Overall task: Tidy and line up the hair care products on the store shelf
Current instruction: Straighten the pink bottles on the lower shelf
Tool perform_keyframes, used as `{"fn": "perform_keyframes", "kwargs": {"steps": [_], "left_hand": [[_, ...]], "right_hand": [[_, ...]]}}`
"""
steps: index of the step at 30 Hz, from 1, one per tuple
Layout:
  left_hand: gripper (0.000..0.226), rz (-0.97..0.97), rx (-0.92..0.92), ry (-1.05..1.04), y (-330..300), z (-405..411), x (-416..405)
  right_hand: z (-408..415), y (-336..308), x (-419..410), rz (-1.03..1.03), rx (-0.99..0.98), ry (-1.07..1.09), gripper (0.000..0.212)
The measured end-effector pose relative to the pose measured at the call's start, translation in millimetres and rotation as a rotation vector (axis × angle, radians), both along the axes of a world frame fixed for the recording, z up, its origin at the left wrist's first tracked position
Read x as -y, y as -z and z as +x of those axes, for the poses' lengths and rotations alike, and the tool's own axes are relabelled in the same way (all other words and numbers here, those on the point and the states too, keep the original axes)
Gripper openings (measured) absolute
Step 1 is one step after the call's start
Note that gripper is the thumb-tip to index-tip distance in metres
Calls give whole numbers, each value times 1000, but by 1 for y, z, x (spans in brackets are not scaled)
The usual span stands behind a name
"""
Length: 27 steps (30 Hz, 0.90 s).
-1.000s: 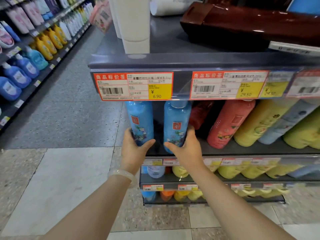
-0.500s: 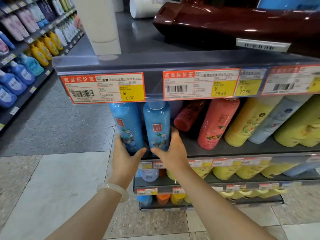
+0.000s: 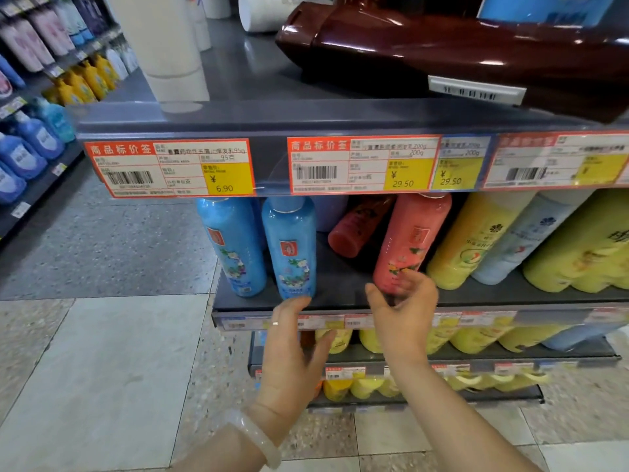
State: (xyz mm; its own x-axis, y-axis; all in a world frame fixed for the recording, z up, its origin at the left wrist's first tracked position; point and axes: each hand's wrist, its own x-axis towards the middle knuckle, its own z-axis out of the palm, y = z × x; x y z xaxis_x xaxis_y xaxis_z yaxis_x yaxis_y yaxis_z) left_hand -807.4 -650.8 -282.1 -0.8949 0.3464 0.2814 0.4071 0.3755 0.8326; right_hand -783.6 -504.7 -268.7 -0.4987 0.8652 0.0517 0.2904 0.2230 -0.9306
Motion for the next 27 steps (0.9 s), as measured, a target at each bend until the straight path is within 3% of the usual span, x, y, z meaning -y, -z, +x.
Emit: {"fn": "perform_keyframes", "kwargs": {"steps": [2,4,9,20,25,27], "left_hand": [[49,-23,-31,60,-3,2,-13],[47,-46,-55,91,-4,1,-27],[47,-88,-58,59,-6,-8,-68],[80,-108,240,-258,-9,-76,-150],[49,-145,277,-311,-5,-81,-154],[53,-104,234,-339,-4,-62,-155]], "right_hand": [[-3,2,-15,-13,28,43,73],[-8,-1,-26,-30,46,23,83],[-3,-4,-48,24,102,-143,52],[7,2,-70,77,87,-171,48],[9,2,-74,68,78,-186,48],[10,1,-74,51,72,-195,49]]}}
